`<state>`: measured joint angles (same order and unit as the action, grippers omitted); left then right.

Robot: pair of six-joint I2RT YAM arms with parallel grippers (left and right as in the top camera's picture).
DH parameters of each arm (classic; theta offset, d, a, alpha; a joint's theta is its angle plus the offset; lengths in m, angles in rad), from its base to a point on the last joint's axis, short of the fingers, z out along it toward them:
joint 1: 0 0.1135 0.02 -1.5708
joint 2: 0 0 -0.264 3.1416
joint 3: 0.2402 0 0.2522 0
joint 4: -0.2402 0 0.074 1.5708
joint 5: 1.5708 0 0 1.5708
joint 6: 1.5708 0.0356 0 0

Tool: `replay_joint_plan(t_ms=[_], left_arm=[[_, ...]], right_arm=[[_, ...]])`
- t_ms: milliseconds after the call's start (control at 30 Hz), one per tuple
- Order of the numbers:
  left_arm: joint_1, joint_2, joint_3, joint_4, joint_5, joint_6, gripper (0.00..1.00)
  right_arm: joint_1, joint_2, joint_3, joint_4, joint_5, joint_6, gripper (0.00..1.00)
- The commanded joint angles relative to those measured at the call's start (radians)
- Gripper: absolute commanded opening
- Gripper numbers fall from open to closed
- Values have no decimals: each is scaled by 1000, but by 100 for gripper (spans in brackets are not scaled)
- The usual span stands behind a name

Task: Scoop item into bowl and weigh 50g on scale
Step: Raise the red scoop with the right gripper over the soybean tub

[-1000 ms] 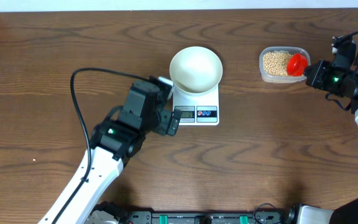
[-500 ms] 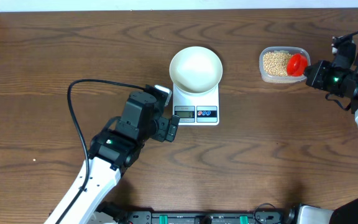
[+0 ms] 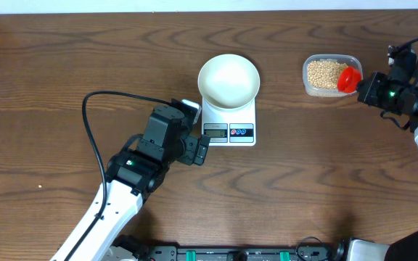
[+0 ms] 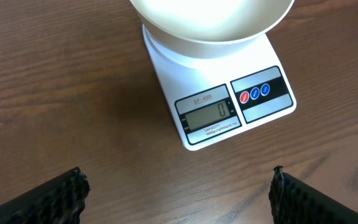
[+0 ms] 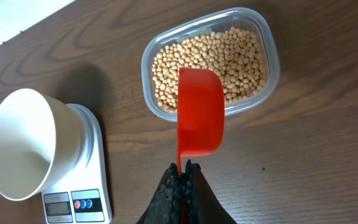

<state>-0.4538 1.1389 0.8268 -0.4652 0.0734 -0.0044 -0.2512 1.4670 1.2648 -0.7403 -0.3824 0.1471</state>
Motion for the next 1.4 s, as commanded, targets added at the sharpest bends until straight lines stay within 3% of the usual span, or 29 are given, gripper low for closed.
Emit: replay_joint_plan(t_ms=[0,400,767,1367], left_arm=[[-1,4,-2,-2,5,-16,95],[-1,4,-2,-2,5,-16,95],[-1,4,-2,-3,5,-16,95],[-1,4,-2,-3,5,-16,96]], right_arm=[[6,-1,11,-13,21,-19,1],[8,21,220,-192,181,-92,1],[98,215,434,-270,369,-111,1],[148,333,441,-219,369,-171,1]])
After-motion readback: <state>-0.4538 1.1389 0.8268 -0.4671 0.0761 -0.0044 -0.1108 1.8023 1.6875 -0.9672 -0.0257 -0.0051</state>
